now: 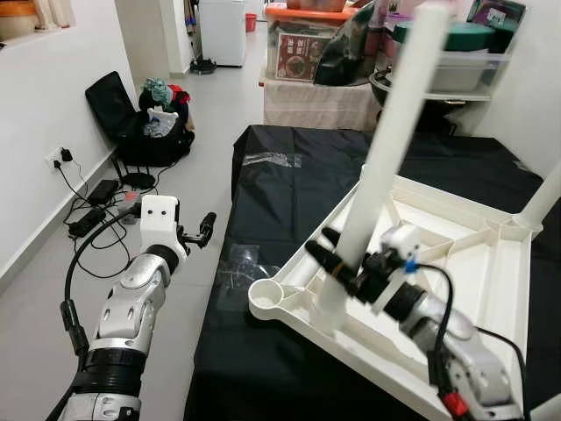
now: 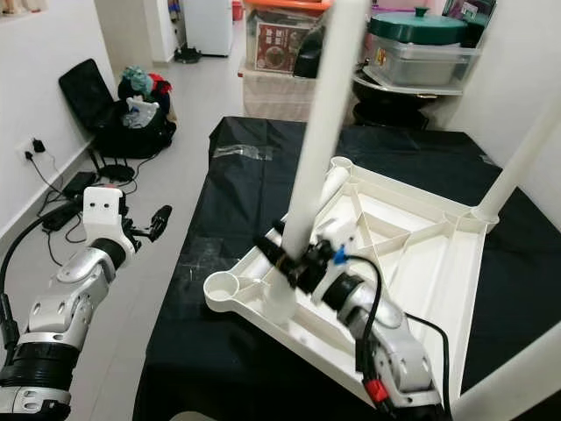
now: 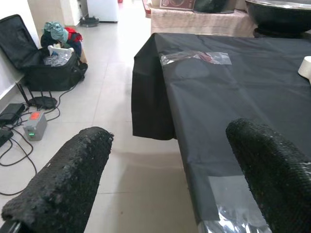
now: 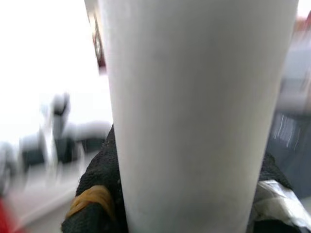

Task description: Building children table

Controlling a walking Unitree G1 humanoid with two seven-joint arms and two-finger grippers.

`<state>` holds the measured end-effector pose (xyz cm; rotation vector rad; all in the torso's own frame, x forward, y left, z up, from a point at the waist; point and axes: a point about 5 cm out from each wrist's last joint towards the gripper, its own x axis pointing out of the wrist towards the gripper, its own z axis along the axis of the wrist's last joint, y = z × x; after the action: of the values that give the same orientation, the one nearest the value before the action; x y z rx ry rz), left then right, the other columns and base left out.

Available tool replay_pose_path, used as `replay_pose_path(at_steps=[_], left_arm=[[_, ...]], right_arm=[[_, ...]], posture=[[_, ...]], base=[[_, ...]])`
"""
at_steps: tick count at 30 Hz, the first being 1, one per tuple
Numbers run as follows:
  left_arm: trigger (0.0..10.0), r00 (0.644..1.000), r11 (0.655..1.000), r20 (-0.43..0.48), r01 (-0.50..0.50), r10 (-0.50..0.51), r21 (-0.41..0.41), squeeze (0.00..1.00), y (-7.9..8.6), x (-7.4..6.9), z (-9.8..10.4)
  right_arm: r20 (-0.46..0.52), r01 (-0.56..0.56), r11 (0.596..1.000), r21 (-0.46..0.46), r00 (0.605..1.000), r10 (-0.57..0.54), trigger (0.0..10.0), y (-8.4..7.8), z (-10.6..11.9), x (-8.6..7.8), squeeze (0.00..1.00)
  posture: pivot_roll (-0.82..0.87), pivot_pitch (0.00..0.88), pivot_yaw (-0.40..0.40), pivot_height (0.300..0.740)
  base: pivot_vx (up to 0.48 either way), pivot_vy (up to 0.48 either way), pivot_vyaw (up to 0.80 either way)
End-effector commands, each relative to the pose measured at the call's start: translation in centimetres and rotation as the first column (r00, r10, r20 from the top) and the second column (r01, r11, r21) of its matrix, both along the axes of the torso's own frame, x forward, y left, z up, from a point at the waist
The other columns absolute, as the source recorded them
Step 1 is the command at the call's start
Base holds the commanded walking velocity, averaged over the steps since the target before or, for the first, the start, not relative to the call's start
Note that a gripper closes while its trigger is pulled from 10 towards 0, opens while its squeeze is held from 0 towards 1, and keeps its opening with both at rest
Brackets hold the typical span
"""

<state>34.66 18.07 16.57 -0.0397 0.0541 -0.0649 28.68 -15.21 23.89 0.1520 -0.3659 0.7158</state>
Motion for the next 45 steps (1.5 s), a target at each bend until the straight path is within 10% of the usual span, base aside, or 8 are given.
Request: replay_pose_path(at_steps=[1, 11, 25, 45], left_arm=[[10.0, 1.0, 1.0, -0.009, -0.002, 0.002, 0.009, 0.0, -0.1, 0.1, -0.3], [10.0, 1.0, 1.0, -0.011, 0.003, -0.003, 0.013, 0.0, -0.3, 0.2, -0.4], [10.0, 1.0, 1.0, -0.014, 0.017, -0.017, 0.018, 0.0, -0.5, -0.2, -0.7], [10.0, 0.997, 0.997, 0.002, 0.077, -0.077, 0.025, 0.0, -1.4, -0.3, -0.8]], right_arm=[[0.029, 0.003, 1.0, 0.029, 1.0, -0.004, 10.0, -0.2, 0.9, -0.4, 0.0], [0.12, 0.002, 0.995, 0.099, 0.993, -0.014, 10.0, -0.5, 3.8, -1.1, 0.0], [-0.074, -0.215, 0.976, 0.025, 0.974, 0.216, 10.0, 0.5, 0.5, -5.7, 0.0], [-0.106, -0.053, 0.998, -0.018, 0.993, 0.051, 10.0, 0.2, -0.5, -2.6, 0.0]], posture=[[0.05, 0.0, -0.06, 0.74], [0.04, 0.0, -0.057, 0.74], [0.01, 0.0, -0.051, 0.74], [0.04, 0.0, -0.07, 0.74]], base=[[0.0, 0.0, 0.0], [0.0, 0.0, 0.0], [0.0, 0.0, 0.0], [0.0, -0.169, 0.0]])
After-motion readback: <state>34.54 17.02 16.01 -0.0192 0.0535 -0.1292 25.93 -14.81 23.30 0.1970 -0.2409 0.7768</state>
